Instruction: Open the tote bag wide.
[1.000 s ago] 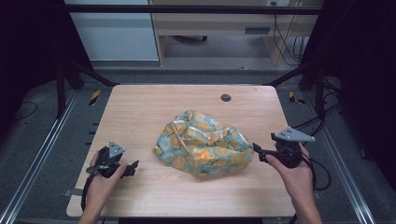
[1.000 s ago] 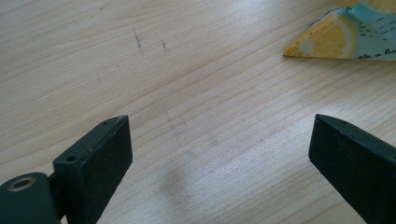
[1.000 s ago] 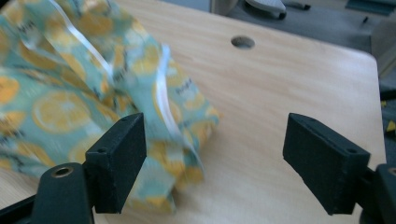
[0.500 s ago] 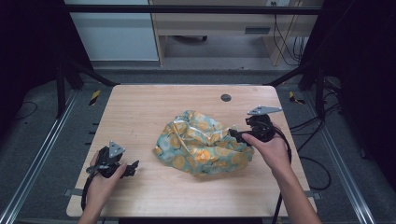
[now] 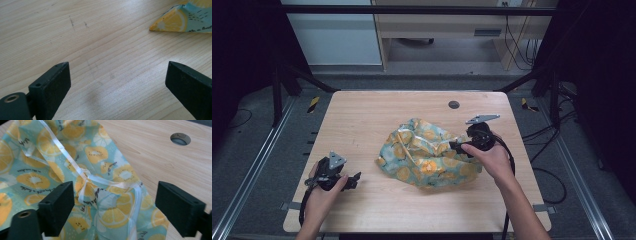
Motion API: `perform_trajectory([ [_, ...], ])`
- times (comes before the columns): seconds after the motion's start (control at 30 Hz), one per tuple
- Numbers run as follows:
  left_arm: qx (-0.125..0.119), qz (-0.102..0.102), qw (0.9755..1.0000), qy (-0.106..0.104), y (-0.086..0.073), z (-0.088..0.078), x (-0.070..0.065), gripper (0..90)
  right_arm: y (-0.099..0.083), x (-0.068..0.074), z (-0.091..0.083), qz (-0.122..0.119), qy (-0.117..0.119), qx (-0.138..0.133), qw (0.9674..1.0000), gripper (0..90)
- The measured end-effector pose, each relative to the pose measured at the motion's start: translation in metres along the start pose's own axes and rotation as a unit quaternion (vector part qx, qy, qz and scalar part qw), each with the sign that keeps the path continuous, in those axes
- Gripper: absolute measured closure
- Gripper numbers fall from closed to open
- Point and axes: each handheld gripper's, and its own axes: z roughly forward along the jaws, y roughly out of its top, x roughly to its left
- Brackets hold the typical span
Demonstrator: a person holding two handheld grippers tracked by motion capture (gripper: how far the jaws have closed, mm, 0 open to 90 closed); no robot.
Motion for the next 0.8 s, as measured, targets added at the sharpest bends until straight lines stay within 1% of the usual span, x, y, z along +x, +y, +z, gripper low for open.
perform_trajectory([
  [0.07,0.000,0.000,1.0000,0.000,0.000,0.000,0.000,5.8,0.000,0.000,0.001,-0.002,-0.005,0.005,1.0000,23.9],
  [0.1,0.000,0.000,1.0000,0.000,0.000,0.000,0.000,5.8,0.000,0.000,0.001,-0.002,-0.005,0.005,1.0000,23.9],
  [0.13,0.001,0.000,1.0000,0.000,0.000,0.000,0.000,5.8,-0.001,0.001,0.002,-0.006,0.003,0.013,0.9999,34.2],
  [0.17,0.001,0.000,1.0000,-0.001,0.000,0.001,0.000,5.8,-0.001,0.002,0.003,-0.008,0.005,0.016,0.9998,38.4],
  [0.2,0.001,0.000,1.0000,0.000,0.000,0.000,0.000,5.8,-0.001,0.003,0.003,-0.009,0.007,0.019,0.9997,46.4],
  [0.23,0.001,0.000,1.0000,0.000,0.000,0.000,0.000,5.8,-0.001,0.003,0.003,-0.009,0.007,0.019,0.9997,46.4],
  [0.27,0.001,0.001,1.0000,0.000,0.000,0.000,0.000,5.8,-0.001,0.004,0.003,-0.024,0.010,0.019,0.9995,66.3],
  [0.3,0.001,0.000,1.0000,-0.001,0.000,0.000,0.000,5.8,-0.001,0.004,0.003,-0.029,0.010,0.016,0.9994,71.9],
  [0.33,0.000,-0.001,1.0000,-0.002,0.000,0.000,0.000,5.8,0.000,0.005,0.001,-0.027,0.012,0.012,0.9995,77.2],
  [0.4,0.000,0.000,1.0000,-0.002,0.000,-0.001,0.000,5.8,0.001,0.005,-0.002,-0.028,0.012,-0.001,0.9995,84.8],
  [0.43,0.000,0.000,1.0000,-0.002,0.000,-0.001,0.000,5.8,0.001,0.005,-0.002,-0.028,0.012,-0.001,0.9995,84.8],
  [0.47,-0.002,-0.001,1.0000,-0.001,0.000,-0.001,0.000,5.8,0.003,0.007,-0.008,-0.025,0.017,-0.021,0.9993,87.7],
  [0.5,-0.002,0.000,1.0000,-0.001,0.001,-0.002,0.000,5.8,0.003,0.007,-0.008,-0.025,0.017,-0.021,0.9993,87.7],
  [0.53,-0.004,0.002,1.0000,-0.001,0.001,-0.002,-0.001,5.9,0.004,0.009,-0.014,-0.022,0.019,-0.036,0.9989,88.3],
  [0.57,-0.004,0.002,1.0000,-0.001,0.001,-0.002,-0.001,5.9,0.004,0.009,-0.014,-0.022,0.019,-0.036,0.9989,88.3],
  [0.6,-0.004,0.004,1.0000,-0.001,0.002,-0.002,-0.002,5.9,0.006,0.012,-0.022,-0.022,0.025,-0.058,0.9978,88.6],
  [0.67,-0.004,0.006,1.0000,-0.001,0.002,-0.003,-0.003,5.9,0.007,0.016,-0.031,-0.027,0.031,-0.078,0.9961,88.8],
  [0.77,-0.008,0.007,0.9999,-0.002,0.003,-0.005,-0.004,5.9,0.008,0.023,-0.043,-0.032,0.042,-0.097,0.9940,88.9],
  [0.8,-0.008,0.007,0.9999,-0.002,0.003,-0.005,-0.004,6.0,0.008,0.023,-0.043,-0.032,0.042,-0.097,0.9940,88.9],
])
